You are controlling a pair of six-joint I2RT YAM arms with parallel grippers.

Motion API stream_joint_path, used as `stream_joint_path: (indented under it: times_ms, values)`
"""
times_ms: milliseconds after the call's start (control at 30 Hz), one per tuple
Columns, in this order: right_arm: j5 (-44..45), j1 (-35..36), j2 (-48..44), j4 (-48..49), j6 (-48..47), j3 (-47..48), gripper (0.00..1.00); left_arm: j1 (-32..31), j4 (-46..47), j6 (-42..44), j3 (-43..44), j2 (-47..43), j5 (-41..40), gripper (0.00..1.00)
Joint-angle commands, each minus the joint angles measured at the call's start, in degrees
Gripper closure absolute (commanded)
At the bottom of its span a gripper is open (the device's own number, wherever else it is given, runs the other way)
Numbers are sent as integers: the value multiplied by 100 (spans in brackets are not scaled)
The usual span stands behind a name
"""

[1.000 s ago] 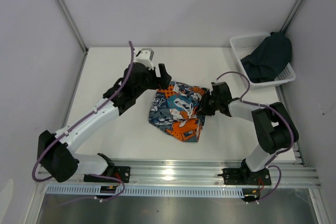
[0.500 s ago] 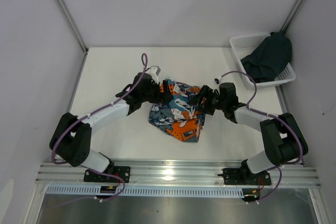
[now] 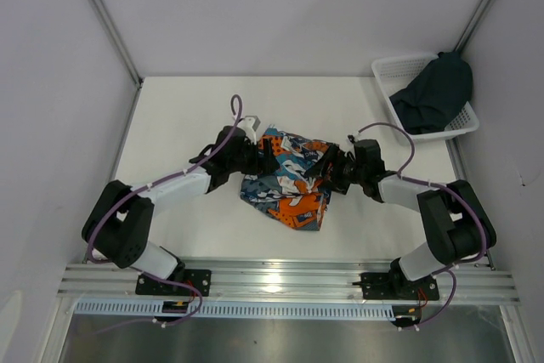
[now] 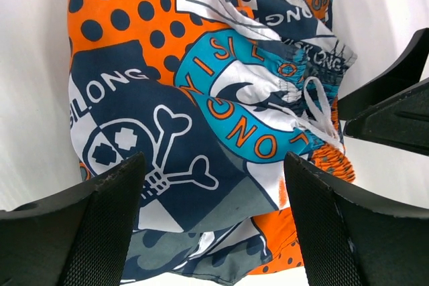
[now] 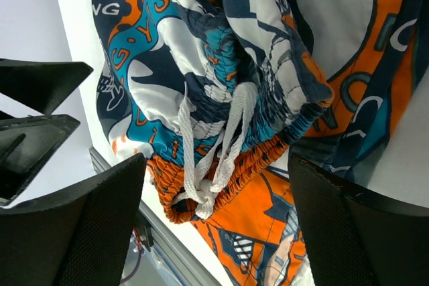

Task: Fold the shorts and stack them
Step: Fold the shorts

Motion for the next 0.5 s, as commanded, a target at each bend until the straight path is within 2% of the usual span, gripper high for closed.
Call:
stream_joint_path:
  times_ms: [0, 167, 300, 467]
  values:
    - [2, 53, 166, 144, 65, 49, 13, -59, 281, 188, -37, 68, 3, 15]
    - [186, 194, 315, 232, 30, 93, 16, -357, 246, 460, -29, 77, -339, 18]
    - [151, 238, 499, 460, 91, 224, 19, -622, 219, 697, 42, 112, -629, 26]
    - [72, 334, 764, 592, 205, 436, 25, -806, 316, 882, -11, 51, -568, 33]
